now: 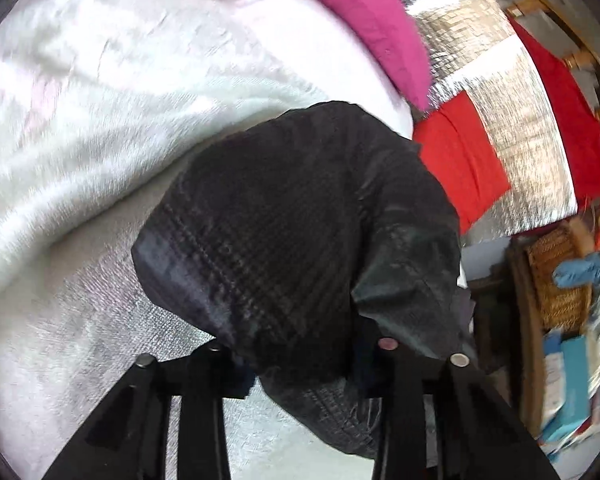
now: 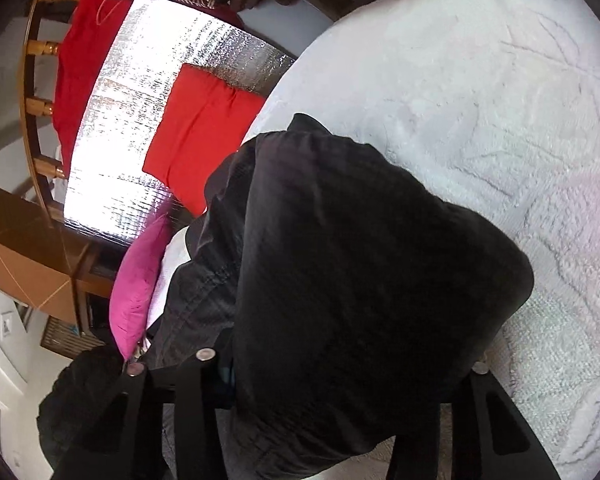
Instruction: Fold large clothes
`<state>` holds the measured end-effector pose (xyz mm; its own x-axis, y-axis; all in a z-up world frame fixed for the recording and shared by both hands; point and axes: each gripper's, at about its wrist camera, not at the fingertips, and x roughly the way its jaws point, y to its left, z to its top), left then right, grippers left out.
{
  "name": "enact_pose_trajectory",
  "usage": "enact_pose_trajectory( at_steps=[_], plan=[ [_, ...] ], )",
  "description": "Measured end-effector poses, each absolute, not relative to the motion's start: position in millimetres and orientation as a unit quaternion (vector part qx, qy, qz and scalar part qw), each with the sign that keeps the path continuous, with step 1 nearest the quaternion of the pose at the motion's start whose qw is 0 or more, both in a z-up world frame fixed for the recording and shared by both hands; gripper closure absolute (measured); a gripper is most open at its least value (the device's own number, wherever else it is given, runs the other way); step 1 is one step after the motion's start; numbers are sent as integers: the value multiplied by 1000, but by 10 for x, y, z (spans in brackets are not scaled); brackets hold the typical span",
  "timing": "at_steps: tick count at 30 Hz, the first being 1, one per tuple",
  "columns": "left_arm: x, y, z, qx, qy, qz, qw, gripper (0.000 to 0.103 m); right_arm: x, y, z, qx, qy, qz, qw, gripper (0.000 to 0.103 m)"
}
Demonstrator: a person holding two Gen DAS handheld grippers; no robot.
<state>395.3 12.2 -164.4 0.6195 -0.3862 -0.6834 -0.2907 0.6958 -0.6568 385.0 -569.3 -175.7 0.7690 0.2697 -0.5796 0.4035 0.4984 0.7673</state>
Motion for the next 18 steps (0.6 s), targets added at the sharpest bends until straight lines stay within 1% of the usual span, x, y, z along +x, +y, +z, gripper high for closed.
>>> enact_pose_trajectory(
  at_steps=[2,5,11,18],
  plan=[
    [3887,148,-1594,-375,435,-30,818,73,3819,-5669,-1692,487,335,-50,805,59],
    [3780,121,-1537,-366,434,-32,823,75,3732,-5562,-1546,450,327,-71,828,62],
    [3475,154,-1489,-346,447,-42,824,76,3419,-5422,-1344,398,333,-98,849,63],
    [2947,178,-1464,-316,451,-48,833,76,2836,-5414,-1260,393,348,-107,845,63]
  ],
)
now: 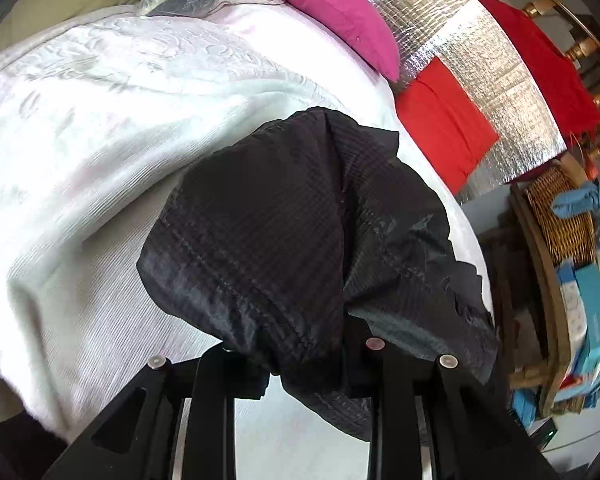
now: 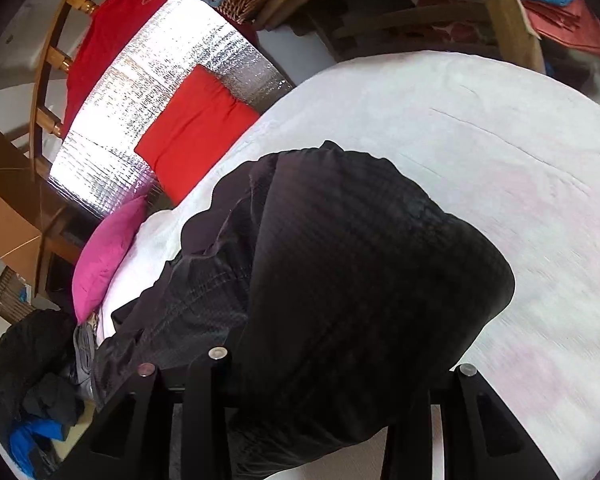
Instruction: Fold large clothes
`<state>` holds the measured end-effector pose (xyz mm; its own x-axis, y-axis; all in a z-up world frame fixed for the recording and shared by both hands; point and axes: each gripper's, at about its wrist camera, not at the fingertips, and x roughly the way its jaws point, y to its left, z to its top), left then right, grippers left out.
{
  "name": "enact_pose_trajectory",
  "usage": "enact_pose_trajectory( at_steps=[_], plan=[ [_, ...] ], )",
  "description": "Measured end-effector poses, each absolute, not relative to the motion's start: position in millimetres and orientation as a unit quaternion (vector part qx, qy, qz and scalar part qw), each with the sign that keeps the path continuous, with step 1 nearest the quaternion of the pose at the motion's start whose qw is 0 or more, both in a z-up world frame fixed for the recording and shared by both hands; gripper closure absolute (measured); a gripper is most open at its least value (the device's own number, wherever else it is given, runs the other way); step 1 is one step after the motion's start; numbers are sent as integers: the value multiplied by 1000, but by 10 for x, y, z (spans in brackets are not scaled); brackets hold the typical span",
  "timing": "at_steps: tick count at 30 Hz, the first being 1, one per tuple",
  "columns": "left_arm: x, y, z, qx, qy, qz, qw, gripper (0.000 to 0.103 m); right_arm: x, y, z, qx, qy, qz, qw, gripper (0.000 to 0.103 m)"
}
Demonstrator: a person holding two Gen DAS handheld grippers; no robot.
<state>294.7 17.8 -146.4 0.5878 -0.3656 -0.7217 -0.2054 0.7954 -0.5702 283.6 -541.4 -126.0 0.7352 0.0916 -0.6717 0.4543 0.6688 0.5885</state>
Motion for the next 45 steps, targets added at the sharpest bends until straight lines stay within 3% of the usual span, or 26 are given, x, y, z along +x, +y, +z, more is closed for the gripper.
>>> enact_pose_trajectory(
  at_steps=[7,11,15,17,19,22,27,30,34,39,45],
  plan=[
    [2392,225,-1525,-305,438,-46,844,76,2390,-5448,-1200,395,369,-100,835,63],
    [2493,167,-1680,-287,451,-34,845,74,2281,-5474,-1312,394,402,-90,822,62],
    [2559,227,-1708,-291,465,-42,835,66,2274,-5570,-1463,431,415,-76,798,57],
    [2593,290,-1709,-299,474,-54,827,62,2279,-5605,-1467,446,424,-70,785,46],
    [2561,413,-1711,-312,487,-57,814,50,2270,-5658,-1434,448,443,-59,775,45],
    [2438,593,-1664,-322,502,-64,800,42,2187,-5725,-1342,435,454,-43,776,45],
    [2167,848,-1295,-252,481,-29,839,39,1945,-5832,-1087,362,490,-13,793,45],
    [2359,893,-1025,-238,451,-14,860,35,1871,-5876,-852,311,481,-13,819,45],
    [2869,709,-754,-211,413,-7,886,22,1933,-5967,-513,313,441,25,841,44],
    [3550,540,-872,-206,433,-14,877,21,2504,-5665,-343,289,419,61,858,35],
    [4250,296,-1041,-220,465,-27,857,21,3492,-5224,-481,175,417,3,892,31]
  ],
)
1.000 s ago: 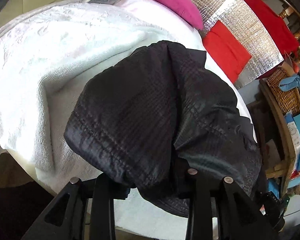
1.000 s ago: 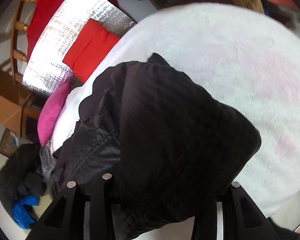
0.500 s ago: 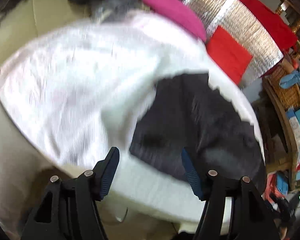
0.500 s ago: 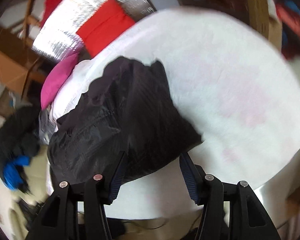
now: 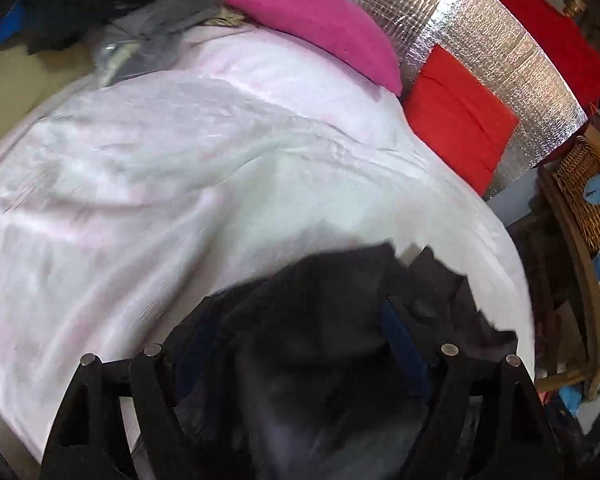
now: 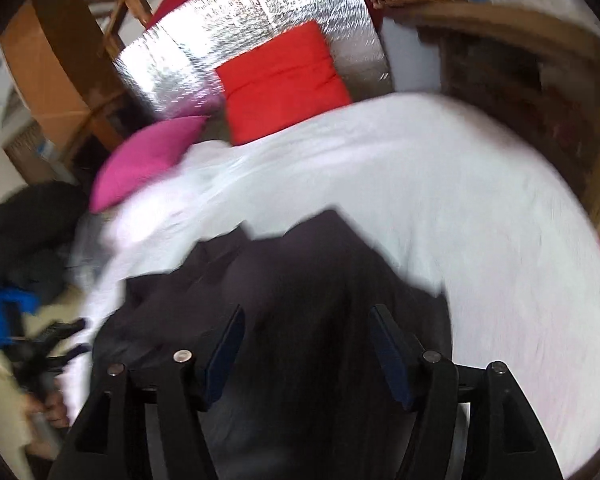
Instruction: Fold large clothes
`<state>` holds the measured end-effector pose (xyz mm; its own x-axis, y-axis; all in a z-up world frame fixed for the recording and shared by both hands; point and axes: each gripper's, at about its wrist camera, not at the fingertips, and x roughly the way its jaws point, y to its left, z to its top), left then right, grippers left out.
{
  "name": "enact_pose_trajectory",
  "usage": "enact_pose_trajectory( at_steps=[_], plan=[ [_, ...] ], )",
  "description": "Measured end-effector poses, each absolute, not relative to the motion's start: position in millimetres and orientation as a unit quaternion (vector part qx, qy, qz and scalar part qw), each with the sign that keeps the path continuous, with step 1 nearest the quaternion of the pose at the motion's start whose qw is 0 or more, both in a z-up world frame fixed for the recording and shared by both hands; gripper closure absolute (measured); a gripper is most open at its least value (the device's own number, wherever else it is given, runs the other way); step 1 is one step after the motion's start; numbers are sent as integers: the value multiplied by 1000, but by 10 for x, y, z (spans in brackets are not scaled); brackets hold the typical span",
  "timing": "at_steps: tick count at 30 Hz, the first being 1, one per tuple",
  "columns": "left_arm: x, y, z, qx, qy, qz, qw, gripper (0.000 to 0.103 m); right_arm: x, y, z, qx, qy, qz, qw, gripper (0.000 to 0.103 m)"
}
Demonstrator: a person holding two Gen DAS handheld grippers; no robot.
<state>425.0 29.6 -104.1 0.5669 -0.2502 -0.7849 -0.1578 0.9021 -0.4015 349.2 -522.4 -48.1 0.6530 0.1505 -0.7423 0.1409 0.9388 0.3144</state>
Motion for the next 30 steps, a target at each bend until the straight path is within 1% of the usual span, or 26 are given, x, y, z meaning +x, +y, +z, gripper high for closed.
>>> enact_pose_trajectory(
  at_steps=[2,6,8,11,13,14,15,16,17,18,19,20,21,22,25,27,28,29,30],
  plan=[
    [4444,171,-1053,-192,474,-43,858,21,3776,-5214,-587,163,417,-13,894,30],
    [4739,-126,-1156,-114,502,-64,855,20,4279,-5285,-902,174,451,-14,875,30],
    [4849,-279,-1261,-73,530,-74,842,20,4412,-5345,-1035,181,463,-16,868,27],
    [4865,-464,-1367,-17,535,-82,841,20,4547,-5347,-1195,184,481,-17,857,25],
    [4858,-551,-1440,25,535,-79,841,21,4535,-5332,-1246,176,485,-18,857,25],
    [4839,-586,-1462,42,531,-75,843,23,4532,-5274,-1244,153,486,-19,860,28],
    [4826,-608,-1472,55,527,-70,845,36,4526,-5227,-1239,133,484,-21,865,32],
    [4804,-633,-1500,81,521,-53,848,55,4509,-5160,-1219,106,479,-27,871,49],
    [4795,-629,-1506,92,517,-42,850,63,4498,-5084,-1207,73,479,-38,874,75],
    [4777,-598,-1495,93,511,-36,854,76,4492,-5041,-1204,48,482,-54,873,79],
    [4761,-553,-1457,85,505,-36,858,85,4481,-5028,-1191,33,481,-65,874,84],
    [4748,-485,-1400,64,500,-44,863,87,4458,-5022,-1161,32,470,-67,879,97],
    [4735,-414,-1338,41,493,-53,867,89,4430,-5029,-1133,32,463,-65,884,103],
    [4728,-359,-1294,26,489,-56,870,91,4409,-5026,-1084,37,452,-56,890,103],
    [4696,-196,-1161,-11,470,-59,881,92,4381,-4994,-940,36,422,-58,904,103],
    [4692,-137,-1124,-27,467,-63,882,93,4379,-4988,-878,62,413,-23,908,103],
    [4707,-126,-1128,-36,471,-73,878,88,4389,-5002,-871,92,415,9,905,101],
    [4739,-128,-1167,-50,488,-93,866,78,4404,-5030,-877,125,421,39,897,101],
    [4769,-141,-1217,-59,506,-101,855,43,4426,-5051,-893,148,428,57,890,100]
  ],
)
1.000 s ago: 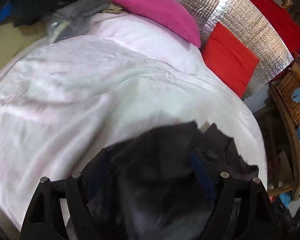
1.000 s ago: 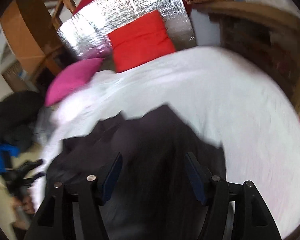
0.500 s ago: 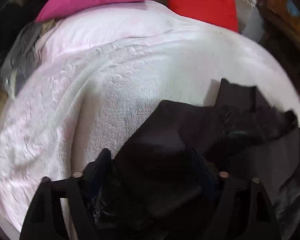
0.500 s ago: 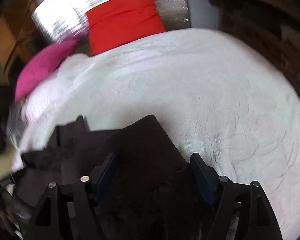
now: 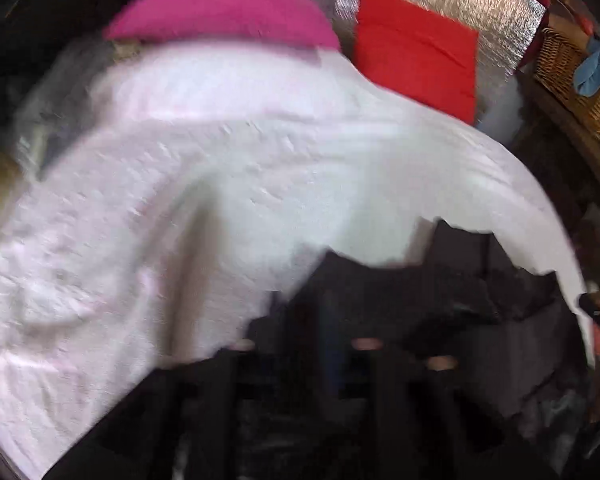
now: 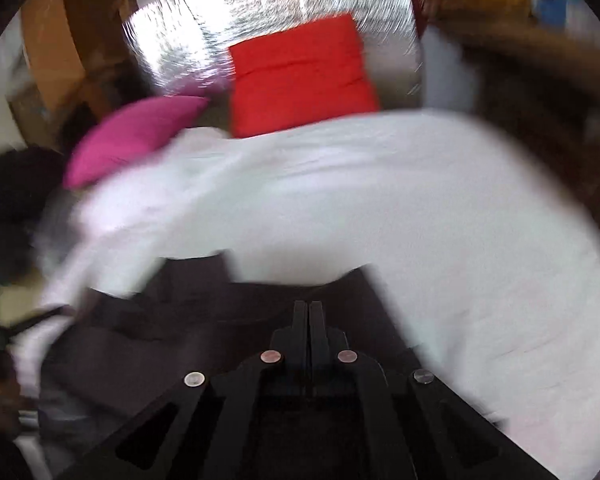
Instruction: Fold large clothes
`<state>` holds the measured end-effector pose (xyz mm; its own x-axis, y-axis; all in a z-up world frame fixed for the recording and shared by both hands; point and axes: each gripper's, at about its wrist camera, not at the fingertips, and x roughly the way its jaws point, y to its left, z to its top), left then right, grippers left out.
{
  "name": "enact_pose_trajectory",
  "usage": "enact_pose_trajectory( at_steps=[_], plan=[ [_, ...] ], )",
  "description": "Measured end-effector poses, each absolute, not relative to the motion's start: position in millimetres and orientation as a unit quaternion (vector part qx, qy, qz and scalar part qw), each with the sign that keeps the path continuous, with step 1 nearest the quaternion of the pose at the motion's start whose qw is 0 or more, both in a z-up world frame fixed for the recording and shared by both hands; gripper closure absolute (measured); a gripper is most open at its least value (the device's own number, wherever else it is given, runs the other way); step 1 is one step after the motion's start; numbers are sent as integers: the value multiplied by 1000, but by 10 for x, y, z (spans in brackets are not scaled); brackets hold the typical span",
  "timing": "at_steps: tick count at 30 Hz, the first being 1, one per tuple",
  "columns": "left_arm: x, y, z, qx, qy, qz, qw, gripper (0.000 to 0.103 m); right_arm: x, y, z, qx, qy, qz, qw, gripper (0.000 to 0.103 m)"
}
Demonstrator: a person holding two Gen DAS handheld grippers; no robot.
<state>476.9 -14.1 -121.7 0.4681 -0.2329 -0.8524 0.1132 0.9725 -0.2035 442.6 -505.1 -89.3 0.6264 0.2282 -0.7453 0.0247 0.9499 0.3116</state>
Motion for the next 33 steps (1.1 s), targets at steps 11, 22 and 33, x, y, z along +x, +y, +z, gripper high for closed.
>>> enact_pose_trajectory(
  at_steps=[11,22,33],
  plan=[
    [4665,-860,-1607,137,534,-91,830,11,4518,-4628,-1028,99,494,112,857,96],
    [4680,-629,-1415,79,503,-85,856,82,4494,-4218,-1355,35,505,91,858,41],
    [4825,-202,-1202,-47,448,-85,889,82,4519,-4393,-1002,76,406,43,910,93]
  ],
)
